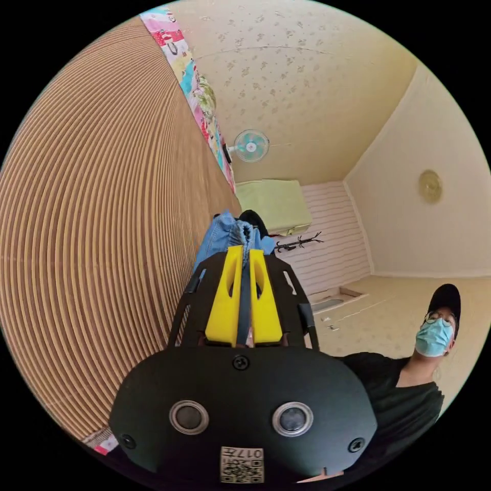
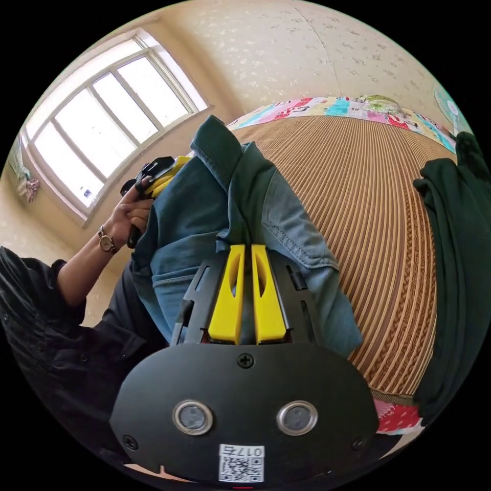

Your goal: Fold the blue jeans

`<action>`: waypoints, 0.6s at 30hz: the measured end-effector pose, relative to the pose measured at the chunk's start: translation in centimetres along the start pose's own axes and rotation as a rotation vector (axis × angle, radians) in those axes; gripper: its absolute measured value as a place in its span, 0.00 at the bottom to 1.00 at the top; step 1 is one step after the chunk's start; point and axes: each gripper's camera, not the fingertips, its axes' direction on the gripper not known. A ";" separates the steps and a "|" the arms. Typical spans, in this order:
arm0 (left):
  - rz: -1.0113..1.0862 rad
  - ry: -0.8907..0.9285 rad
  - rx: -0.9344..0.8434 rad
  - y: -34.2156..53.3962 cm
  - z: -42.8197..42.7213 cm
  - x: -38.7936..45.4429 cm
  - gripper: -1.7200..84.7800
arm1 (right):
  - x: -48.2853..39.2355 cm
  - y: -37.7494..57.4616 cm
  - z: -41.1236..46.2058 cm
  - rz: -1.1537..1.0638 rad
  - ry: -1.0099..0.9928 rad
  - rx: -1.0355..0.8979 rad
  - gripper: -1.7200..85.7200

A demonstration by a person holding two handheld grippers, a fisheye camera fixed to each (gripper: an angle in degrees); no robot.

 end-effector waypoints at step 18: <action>0.537 -0.117 -0.047 -0.2 2.1 17.9 0.05 | -2.9 -13.6 -18.4 -0.279 -0.171 0.097 0.08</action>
